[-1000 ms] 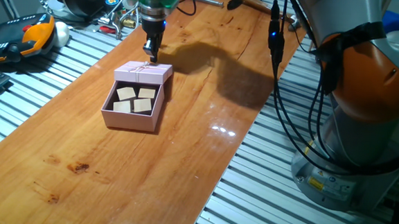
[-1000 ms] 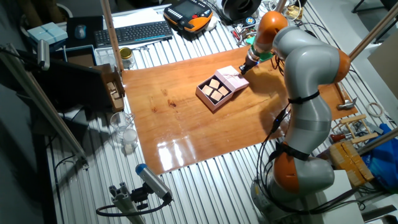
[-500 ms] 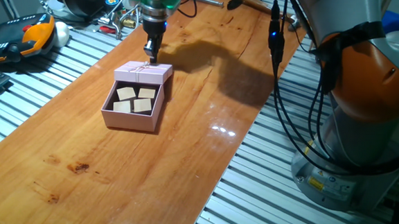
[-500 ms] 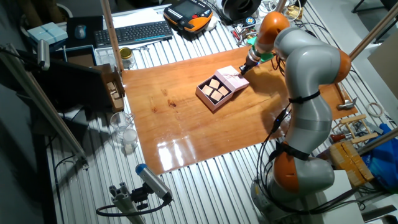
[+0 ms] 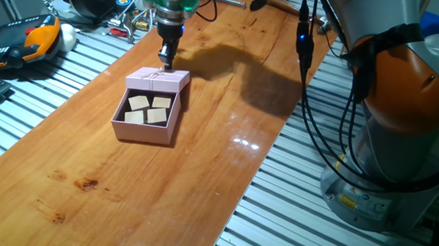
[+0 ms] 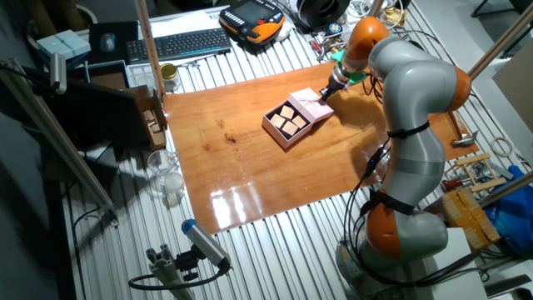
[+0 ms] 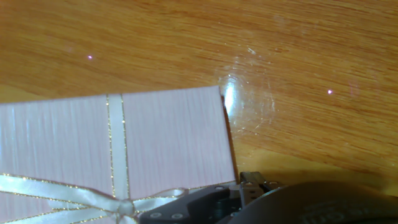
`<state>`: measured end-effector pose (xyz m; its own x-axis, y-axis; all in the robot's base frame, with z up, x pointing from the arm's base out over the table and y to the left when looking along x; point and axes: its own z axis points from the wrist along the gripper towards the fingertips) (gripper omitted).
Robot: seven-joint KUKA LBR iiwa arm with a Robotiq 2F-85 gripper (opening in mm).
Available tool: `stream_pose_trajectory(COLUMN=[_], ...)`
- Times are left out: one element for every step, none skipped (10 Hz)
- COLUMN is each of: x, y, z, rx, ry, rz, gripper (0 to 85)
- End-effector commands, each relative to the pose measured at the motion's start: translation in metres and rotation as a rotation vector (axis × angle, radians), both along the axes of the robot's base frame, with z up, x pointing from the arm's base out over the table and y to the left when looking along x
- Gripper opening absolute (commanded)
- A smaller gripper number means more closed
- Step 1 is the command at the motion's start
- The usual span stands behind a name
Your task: Slide the outer casing onto the gift box
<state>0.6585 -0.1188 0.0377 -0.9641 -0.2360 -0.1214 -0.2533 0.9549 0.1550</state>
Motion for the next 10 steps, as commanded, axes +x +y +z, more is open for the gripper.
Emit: stream_pose_trajectory(x=[-0.0003,-0.0007,-0.0006,-0.0003,-0.0003,-0.0005,-0.0009,-0.0014,-0.002,-0.0028], y=[0.002,0.004,0.005,0.006,0.006,0.008,0.009,0.011,0.013,0.015], z=[0.0,0.0,0.0,0.001,0.002,0.002,0.002,0.003,0.001,0.001], rx=[0.001,0.003,0.009,0.012,0.012,0.016,0.019,0.022,0.027,0.032], ry=[0.0,0.0,0.004,0.005,0.009,0.011,0.013,0.016,0.016,0.017], rz=[-0.001,-0.003,-0.004,-0.005,-0.006,-0.009,-0.011,-0.017,-0.02,-0.023], gripper=[0.0,0.0,0.0,0.0,0.0,0.0,0.0,0.0,0.0,0.0])
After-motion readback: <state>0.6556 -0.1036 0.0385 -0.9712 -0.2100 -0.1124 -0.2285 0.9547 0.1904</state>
